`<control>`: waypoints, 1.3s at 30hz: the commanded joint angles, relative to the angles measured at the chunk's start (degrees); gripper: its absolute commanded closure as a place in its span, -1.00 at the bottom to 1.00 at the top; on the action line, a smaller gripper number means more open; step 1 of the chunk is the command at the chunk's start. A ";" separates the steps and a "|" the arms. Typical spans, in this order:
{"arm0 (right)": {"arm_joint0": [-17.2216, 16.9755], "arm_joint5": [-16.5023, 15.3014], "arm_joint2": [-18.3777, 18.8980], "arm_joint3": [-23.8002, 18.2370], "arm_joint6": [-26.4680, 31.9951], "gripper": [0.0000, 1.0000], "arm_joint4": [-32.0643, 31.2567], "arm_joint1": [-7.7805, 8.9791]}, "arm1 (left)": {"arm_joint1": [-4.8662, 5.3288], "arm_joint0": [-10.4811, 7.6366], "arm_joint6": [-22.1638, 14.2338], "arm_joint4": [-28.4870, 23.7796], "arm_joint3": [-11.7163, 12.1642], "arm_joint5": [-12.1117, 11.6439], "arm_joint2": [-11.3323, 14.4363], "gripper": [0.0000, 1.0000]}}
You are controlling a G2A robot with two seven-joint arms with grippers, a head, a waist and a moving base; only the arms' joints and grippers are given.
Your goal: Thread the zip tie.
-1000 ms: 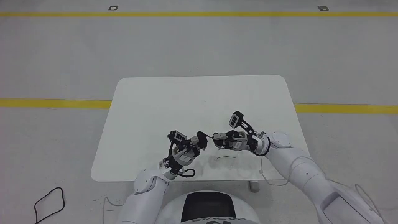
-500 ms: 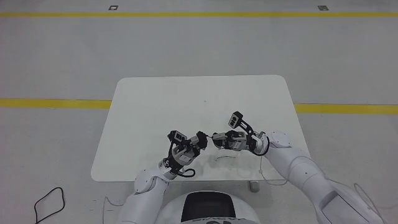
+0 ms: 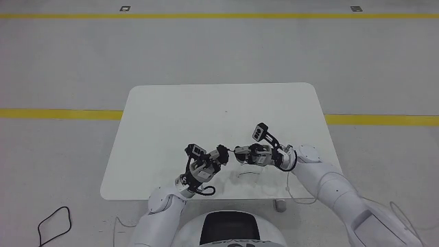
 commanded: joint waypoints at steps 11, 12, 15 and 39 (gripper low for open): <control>0.09 0.20 0.19 0.69 0.00 1.00 -0.21 -0.38 | 0.00 0.00 0.00 0.00 0.00 0.00 0.00 1.00; 0.09 0.21 0.21 0.71 0.00 1.00 -0.21 -0.41 | 0.00 0.00 0.00 0.00 0.00 0.00 0.00 1.00; 0.06 0.25 0.25 0.86 0.00 1.00 -0.29 -0.46 | 0.00 0.00 0.00 0.00 0.00 0.00 0.00 1.00; 0.15 0.64 0.57 1.58 0.00 1.00 -1.02 -0.84 | 0.00 0.00 0.00 0.00 0.00 0.00 0.00 1.00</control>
